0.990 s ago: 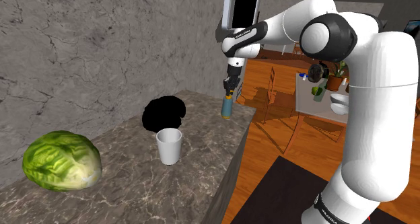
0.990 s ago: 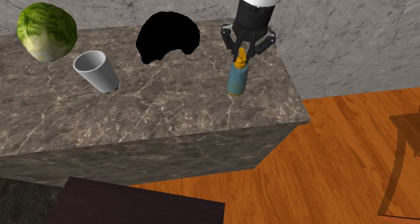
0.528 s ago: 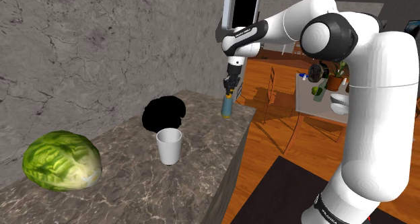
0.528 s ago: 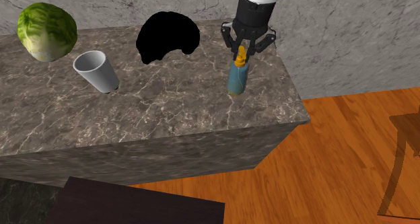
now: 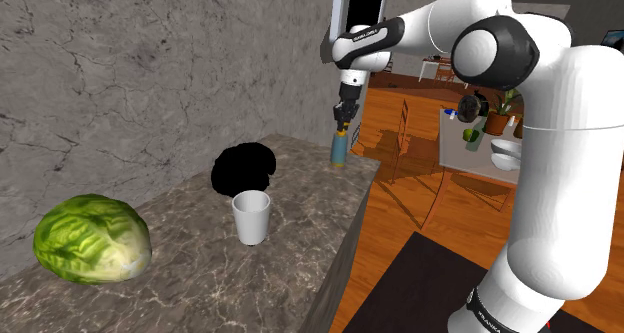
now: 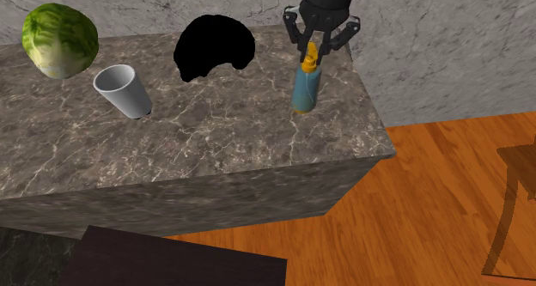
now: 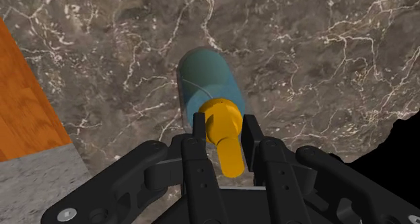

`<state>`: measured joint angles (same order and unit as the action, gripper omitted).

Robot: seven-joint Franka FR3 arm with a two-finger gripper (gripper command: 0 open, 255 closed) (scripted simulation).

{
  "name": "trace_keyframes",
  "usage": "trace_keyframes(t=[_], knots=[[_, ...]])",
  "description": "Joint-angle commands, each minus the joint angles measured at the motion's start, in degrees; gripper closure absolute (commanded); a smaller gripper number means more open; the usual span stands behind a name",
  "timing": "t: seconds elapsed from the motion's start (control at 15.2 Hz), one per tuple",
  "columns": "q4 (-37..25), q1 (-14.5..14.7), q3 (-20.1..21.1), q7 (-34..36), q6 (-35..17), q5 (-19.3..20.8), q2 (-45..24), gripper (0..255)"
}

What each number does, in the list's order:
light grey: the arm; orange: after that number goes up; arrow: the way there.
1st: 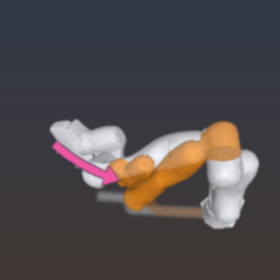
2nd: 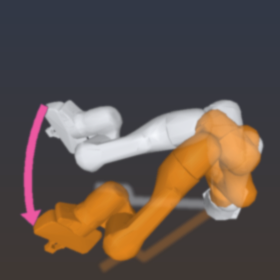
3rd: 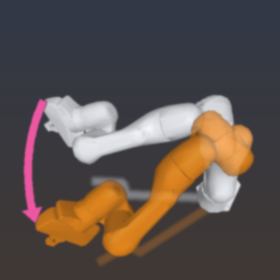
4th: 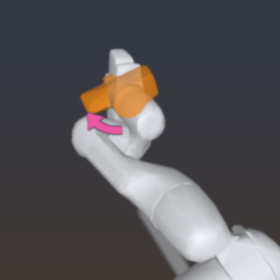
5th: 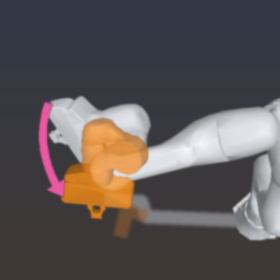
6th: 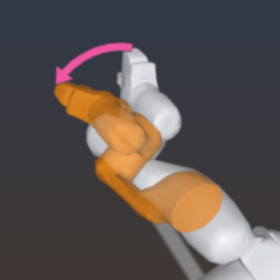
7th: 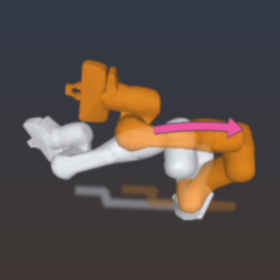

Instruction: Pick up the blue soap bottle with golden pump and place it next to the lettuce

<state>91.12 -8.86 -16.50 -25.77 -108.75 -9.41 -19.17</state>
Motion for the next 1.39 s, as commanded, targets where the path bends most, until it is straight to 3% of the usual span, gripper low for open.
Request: trace_keyframes(t=[0.0, 1.32], knots=[[-1.2, 0.0, -0.1, 0.1, 1.4, 0.1, 0.2, 255], [-17.7, -1.1, -0.4, 1.3, 17.1, 0.3, -0.5, 255]])
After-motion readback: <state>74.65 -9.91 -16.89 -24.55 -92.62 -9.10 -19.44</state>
